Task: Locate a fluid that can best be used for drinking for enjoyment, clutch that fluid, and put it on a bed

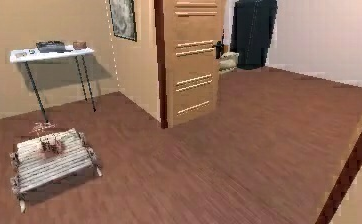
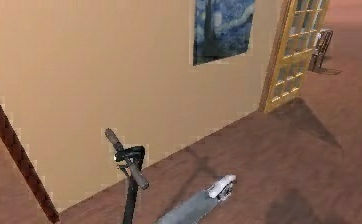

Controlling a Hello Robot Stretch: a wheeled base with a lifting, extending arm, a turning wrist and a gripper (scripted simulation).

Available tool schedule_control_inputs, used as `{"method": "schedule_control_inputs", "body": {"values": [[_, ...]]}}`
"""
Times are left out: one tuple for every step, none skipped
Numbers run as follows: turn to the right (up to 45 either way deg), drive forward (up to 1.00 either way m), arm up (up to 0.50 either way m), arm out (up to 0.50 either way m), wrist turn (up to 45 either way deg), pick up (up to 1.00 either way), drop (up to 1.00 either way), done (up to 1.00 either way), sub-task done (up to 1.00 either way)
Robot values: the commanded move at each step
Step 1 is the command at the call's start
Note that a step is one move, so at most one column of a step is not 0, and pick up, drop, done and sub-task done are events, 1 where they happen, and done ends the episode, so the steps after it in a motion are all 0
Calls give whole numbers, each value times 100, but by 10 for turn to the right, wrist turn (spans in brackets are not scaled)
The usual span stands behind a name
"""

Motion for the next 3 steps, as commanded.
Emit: {"method": "schedule_control_inputs", "body": {"values": [[0,65,0,0,0,0,0,0,0],[270,0,0,0,0,0,0,0,0],[0,100,0,0,0,0,0,0,0]]}}
